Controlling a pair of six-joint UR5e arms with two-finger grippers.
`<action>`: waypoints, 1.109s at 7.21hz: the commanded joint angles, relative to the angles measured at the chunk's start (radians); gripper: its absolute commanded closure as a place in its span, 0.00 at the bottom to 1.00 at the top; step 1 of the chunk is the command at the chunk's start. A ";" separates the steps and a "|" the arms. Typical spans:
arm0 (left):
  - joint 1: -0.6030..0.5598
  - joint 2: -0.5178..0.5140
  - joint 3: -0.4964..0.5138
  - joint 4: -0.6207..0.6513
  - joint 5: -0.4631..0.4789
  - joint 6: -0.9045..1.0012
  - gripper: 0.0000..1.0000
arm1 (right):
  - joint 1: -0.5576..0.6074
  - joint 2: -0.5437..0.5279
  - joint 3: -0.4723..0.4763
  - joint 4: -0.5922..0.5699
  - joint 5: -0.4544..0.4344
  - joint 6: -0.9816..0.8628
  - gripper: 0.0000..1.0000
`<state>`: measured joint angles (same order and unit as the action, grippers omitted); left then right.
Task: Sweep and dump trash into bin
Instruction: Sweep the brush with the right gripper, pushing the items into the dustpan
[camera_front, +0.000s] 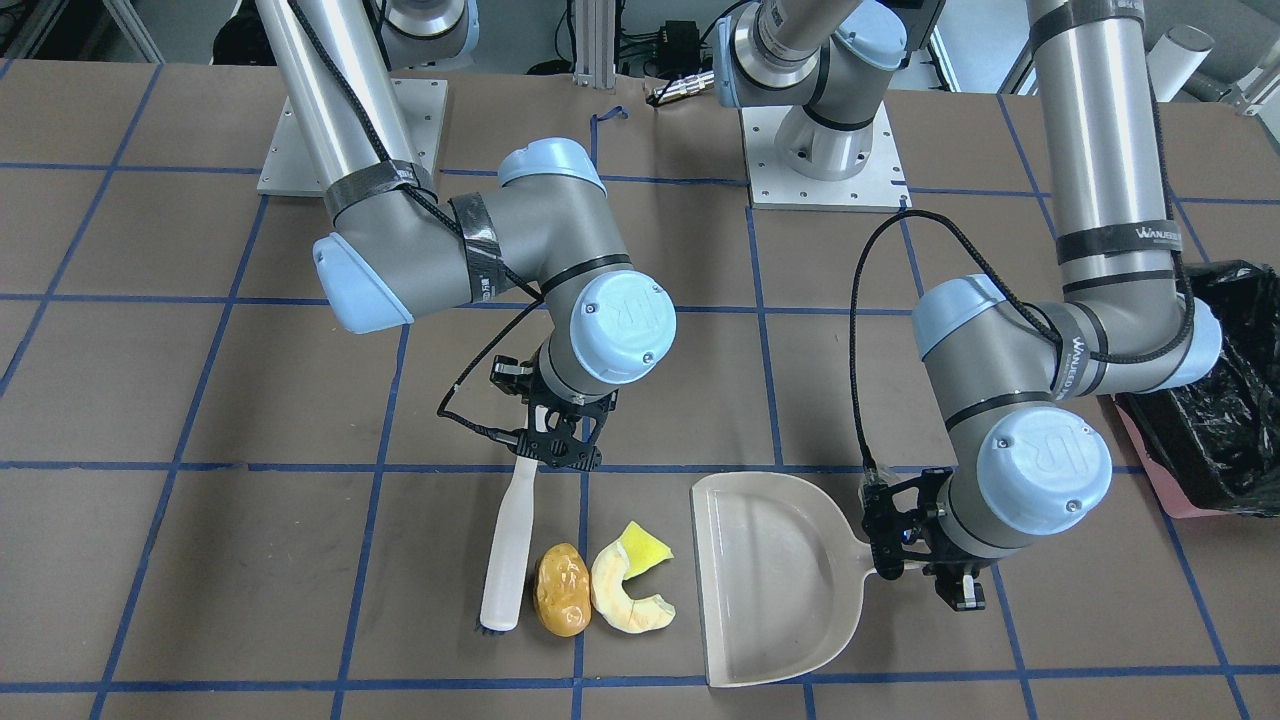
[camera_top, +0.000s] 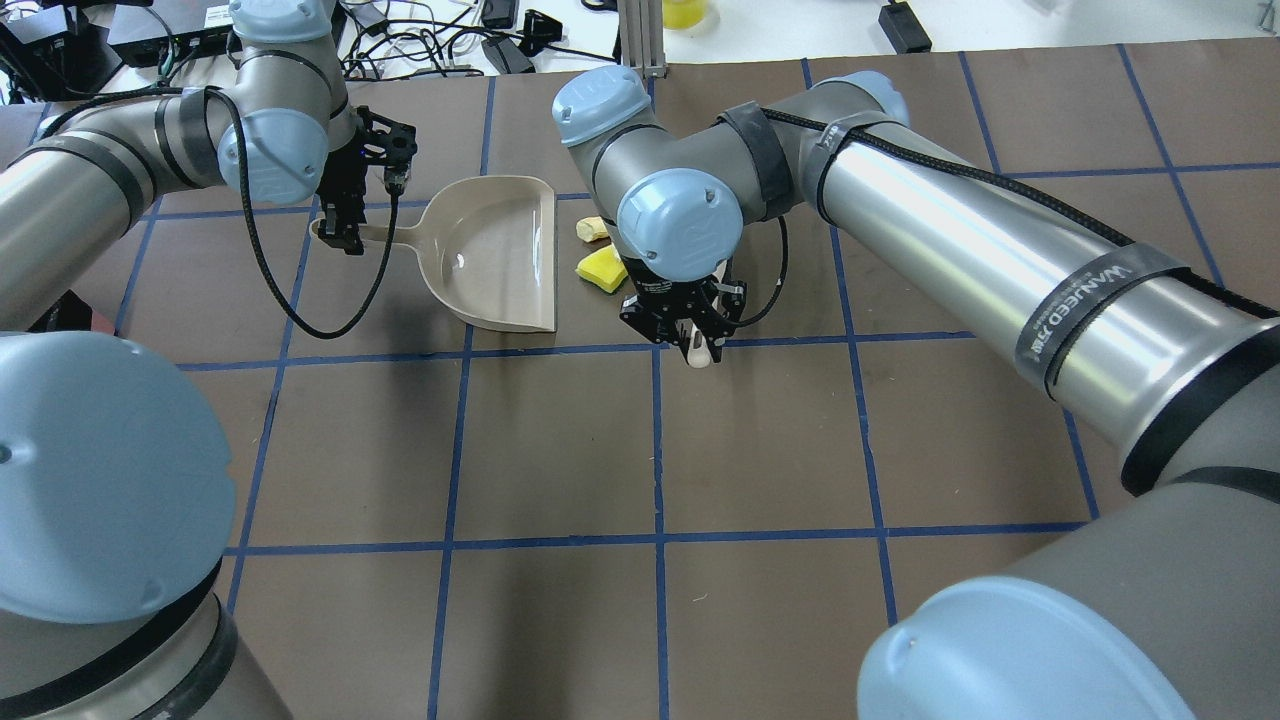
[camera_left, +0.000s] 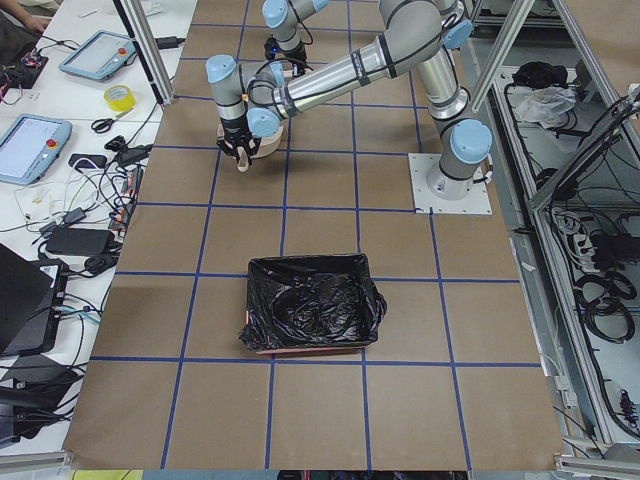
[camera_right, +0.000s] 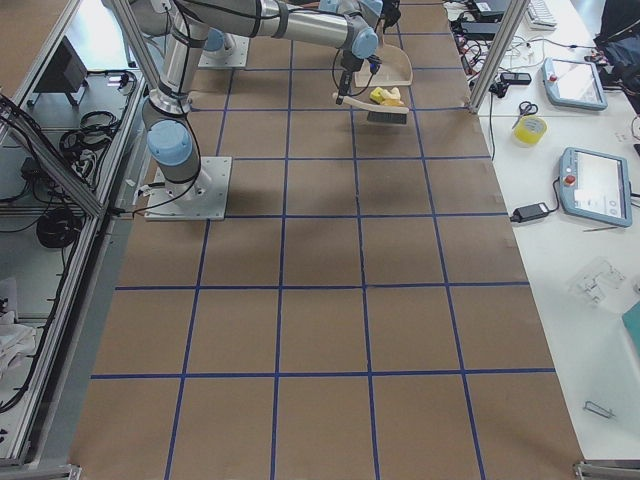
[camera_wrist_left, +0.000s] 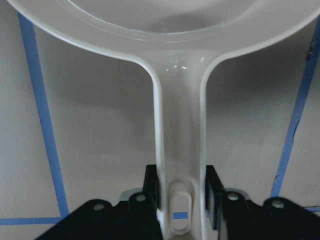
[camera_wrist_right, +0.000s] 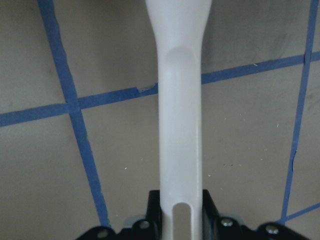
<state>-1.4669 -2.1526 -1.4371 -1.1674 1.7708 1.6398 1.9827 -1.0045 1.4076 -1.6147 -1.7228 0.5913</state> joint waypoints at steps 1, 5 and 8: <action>-0.001 0.000 0.000 -0.002 0.001 0.000 0.98 | 0.022 0.009 -0.004 -0.049 0.026 0.007 0.93; -0.001 -0.001 0.000 -0.003 -0.001 -0.029 0.98 | 0.076 0.045 -0.031 -0.117 0.092 -0.007 0.93; -0.001 0.000 0.000 -0.006 -0.001 -0.029 0.98 | 0.114 0.099 -0.111 -0.116 0.190 -0.013 0.93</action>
<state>-1.4680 -2.1535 -1.4373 -1.1713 1.7703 1.6108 2.0791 -0.9212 1.3282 -1.7284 -1.5733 0.5803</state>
